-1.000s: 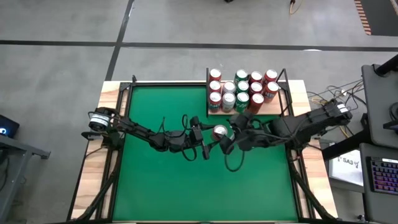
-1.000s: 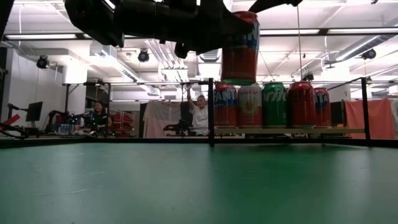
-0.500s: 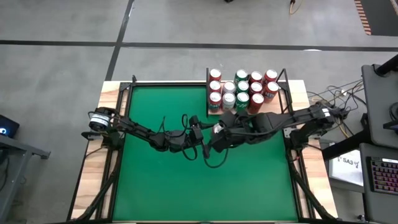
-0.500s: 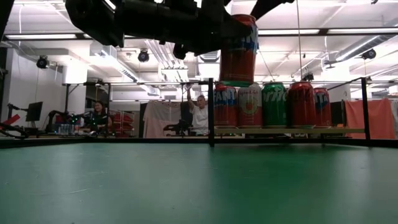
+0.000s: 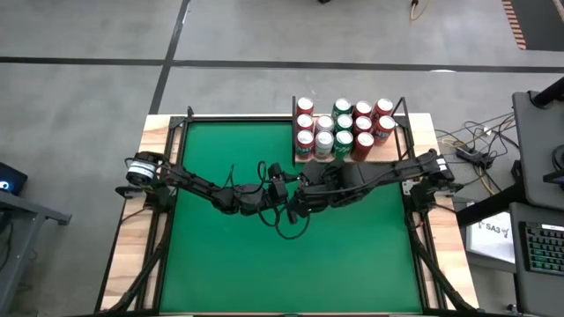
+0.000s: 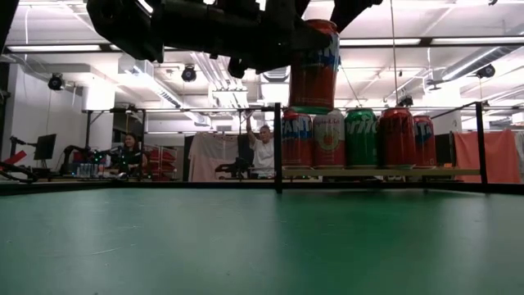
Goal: Place canned beverage on shelf
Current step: Put the red soda can on the shelf aligned with the other red soda cans
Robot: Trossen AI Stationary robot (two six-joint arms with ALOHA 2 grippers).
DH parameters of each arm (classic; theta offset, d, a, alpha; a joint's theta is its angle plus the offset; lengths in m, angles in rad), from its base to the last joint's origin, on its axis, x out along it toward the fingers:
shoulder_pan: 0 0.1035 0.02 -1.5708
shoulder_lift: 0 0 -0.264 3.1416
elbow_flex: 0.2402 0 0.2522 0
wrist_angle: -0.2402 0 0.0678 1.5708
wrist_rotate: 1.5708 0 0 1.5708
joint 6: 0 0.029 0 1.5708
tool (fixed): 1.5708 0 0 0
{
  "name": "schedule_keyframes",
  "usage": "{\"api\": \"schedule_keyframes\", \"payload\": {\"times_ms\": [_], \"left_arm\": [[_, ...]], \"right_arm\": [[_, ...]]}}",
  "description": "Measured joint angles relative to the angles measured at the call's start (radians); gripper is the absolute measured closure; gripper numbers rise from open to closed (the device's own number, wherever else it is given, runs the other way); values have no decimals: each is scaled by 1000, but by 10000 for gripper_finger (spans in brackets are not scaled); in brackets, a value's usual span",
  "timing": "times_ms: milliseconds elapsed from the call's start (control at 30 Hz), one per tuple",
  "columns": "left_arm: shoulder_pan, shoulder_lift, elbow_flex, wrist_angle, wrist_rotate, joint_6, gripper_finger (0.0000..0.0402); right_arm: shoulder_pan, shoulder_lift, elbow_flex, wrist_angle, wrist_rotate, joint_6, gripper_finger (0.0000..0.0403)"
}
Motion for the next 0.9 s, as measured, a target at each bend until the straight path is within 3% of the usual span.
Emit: {"api": "schedule_keyframes", "payload": {"times_ms": [300, 533, 767, 900], "left_arm": [[0, 0, 0, 3, 1, 0, 129], [0, 0, 0, 2, 1, -1, 129], [-3, -1, 3, 19, 1, -7, 28], [-12, -2, 3, 17, 4, -1, 8]], "right_arm": [[-19, 35, 0, -16, -21, -3, 29], [-29, 35, -2, -22, -33, -6, 119], [-36, 35, 0, -48, -66, -14, 118], [-52, 20, 3, -128, -92, -14, 118]]}}
